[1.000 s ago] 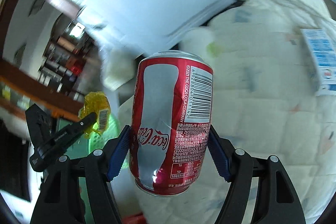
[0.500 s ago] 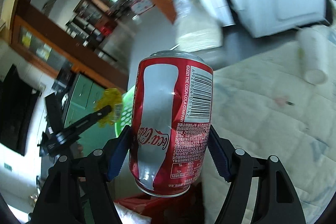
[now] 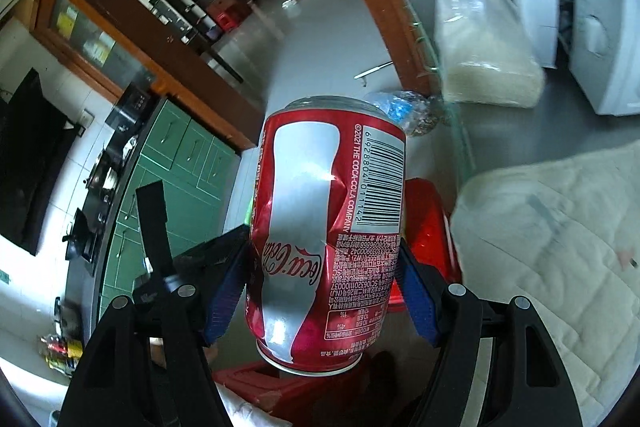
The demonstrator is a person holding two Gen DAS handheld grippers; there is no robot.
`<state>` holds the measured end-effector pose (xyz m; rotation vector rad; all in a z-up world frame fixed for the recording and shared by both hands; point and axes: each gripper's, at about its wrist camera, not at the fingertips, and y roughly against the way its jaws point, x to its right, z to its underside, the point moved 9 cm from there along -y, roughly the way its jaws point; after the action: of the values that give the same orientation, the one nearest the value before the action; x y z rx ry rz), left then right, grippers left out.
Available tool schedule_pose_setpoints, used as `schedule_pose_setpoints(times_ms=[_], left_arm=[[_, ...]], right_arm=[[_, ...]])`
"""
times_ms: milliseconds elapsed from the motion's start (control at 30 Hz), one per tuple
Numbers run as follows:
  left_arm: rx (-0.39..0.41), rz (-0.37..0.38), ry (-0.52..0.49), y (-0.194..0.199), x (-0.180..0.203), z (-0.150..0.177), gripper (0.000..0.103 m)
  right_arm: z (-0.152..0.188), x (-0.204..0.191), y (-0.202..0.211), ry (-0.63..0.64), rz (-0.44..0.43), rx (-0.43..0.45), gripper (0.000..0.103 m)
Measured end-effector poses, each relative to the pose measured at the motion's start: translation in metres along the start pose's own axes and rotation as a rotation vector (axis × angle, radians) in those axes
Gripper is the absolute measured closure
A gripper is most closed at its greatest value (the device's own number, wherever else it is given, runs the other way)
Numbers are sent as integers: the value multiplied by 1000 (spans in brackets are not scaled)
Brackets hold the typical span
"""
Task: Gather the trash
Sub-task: 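Carry the bag with the left gripper while the right carries the can, drop both into basket, then move the left gripper to the white paper cup while the right reaches the milk carton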
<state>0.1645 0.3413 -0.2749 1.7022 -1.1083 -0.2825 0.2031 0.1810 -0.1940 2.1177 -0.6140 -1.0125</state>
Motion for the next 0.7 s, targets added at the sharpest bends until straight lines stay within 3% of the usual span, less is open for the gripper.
schedule_pose_setpoints(times_ms=[500,700], left_arm=[[74,-28,76,41,-48,5,29],[93,-42,71,52,-55,5,25]], right_arm=[[-15,-35,-76,106,22,-64,34],[-12,-39,-84,120,15,-62,30]])
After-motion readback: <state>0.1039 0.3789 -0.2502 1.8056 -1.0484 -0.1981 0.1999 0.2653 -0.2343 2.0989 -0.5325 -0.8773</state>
